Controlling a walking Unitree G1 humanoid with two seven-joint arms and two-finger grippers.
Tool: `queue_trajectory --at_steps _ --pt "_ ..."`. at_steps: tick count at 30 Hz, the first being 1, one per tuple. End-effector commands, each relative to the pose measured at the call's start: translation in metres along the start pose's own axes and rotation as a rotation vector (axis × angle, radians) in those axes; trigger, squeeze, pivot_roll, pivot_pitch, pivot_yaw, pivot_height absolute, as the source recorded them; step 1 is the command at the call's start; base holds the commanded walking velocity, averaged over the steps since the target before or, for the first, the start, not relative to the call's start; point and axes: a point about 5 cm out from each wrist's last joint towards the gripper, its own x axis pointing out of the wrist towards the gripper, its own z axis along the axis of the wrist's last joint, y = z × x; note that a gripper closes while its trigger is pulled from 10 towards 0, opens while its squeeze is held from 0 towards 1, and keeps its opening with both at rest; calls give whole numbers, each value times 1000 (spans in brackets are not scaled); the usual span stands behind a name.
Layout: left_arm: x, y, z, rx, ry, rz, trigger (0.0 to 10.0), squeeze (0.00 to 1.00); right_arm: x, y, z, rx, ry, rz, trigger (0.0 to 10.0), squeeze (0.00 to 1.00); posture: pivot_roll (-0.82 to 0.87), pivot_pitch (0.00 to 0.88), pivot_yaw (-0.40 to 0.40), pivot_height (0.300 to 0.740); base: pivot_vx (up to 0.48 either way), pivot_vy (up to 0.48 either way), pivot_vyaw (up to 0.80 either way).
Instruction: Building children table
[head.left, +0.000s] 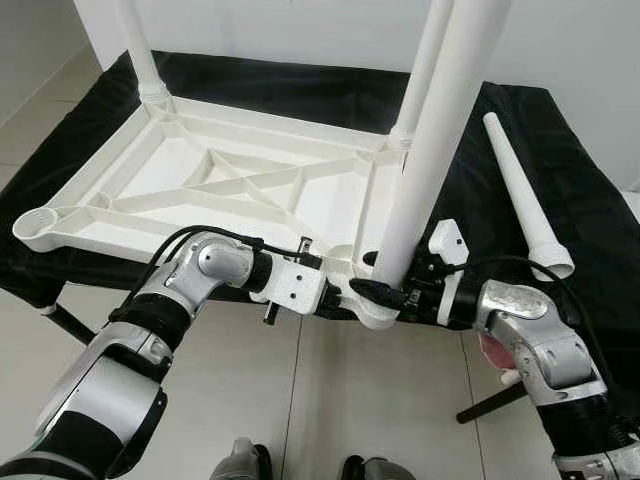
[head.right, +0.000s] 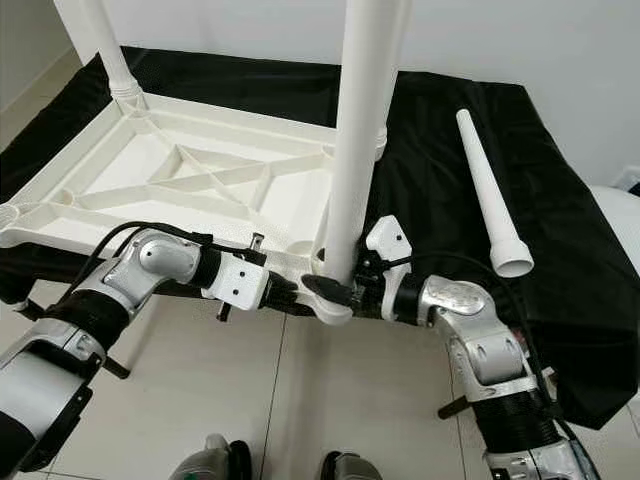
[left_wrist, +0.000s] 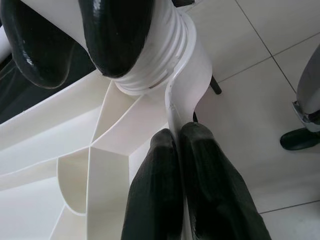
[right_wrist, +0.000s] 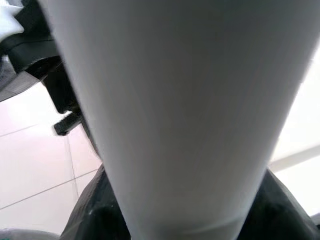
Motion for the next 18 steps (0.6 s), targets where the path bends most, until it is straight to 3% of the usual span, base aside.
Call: queue_trajectory --at_steps 1,2,4,5,8,9,11,12,14,17,18 --pt "23 13 33 130 -154 1 0 0 9 -7 -13 -5 86 -184 0 0 -46 137 -16 740 0 0 0" --pt "23 13 33 130 -154 1 0 0 9 -7 -13 -5 86 -184 0 0 -46 137 -16 740 0 0 0" --pt "29 21 38 123 -174 26 0 0 10 -11 -23 34 141 -396 0 0 -51 140 -14 740 0 0 0" --pt "29 21 38 123 -174 26 0 0 10 -11 -23 34 141 -396 0 0 -51 140 -14 740 0 0 0" --pt "36 25 45 123 -202 38 0 0 7 -11 -33 106 212 -659 0 0 -60 142 -10 740 0 0 0" --pt "36 25 45 123 -202 38 0 0 7 -11 -33 106 212 -659 0 0 -60 142 -10 740 0 0 0" --pt "41 26 50 126 -227 37 0 0 -2 -9 -40 191 245 -887 0 0 -63 142 -10 740 0 0 0" --pt "41 26 50 126 -227 37 0 0 -2 -9 -40 191 245 -887 0 0 -63 142 -10 740 0 0 0" --pt "44 27 54 127 -244 36 0 0 -9 -3 -43 217 264 -1006 0 0 -65 143 -10 740 0 0 0" --pt "46 26 56 127 -251 33 0 0 -6 5 -40 197 246 -1004 0 0 -68 144 -8 740 0 0 0" --pt "46 26 56 125 -251 33 0 0 -5 8 -37 191 225 -1007 5059 0 -68 144 -8 740 0 0 0"
